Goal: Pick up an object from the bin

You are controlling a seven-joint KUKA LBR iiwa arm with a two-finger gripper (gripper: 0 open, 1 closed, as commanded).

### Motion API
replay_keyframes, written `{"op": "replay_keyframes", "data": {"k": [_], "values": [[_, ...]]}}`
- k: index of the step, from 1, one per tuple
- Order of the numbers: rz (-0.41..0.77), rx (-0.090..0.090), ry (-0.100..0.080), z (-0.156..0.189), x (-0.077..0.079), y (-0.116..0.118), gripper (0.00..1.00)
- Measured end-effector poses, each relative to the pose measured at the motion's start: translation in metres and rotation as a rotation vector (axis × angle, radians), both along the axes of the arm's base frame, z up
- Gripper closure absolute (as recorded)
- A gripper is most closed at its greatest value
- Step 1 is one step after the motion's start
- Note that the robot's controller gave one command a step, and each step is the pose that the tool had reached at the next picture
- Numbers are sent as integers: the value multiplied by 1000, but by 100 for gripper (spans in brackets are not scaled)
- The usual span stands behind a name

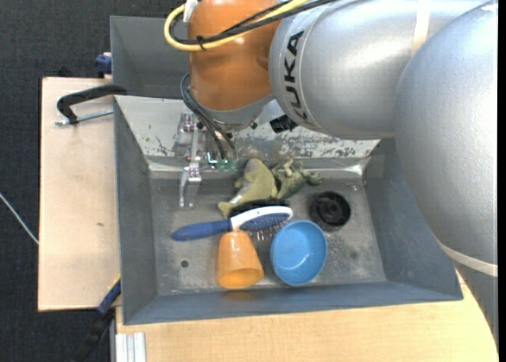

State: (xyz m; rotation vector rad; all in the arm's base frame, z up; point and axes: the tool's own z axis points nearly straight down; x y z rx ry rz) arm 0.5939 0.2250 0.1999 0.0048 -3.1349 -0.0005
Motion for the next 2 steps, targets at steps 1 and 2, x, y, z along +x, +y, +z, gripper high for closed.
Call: {"op": "replay_keyframes", "data": {"k": [1,2], "values": [[127,-3,2,-61,-92,-70,0],[201,5,-13,-130,-48,-71,0]]}}
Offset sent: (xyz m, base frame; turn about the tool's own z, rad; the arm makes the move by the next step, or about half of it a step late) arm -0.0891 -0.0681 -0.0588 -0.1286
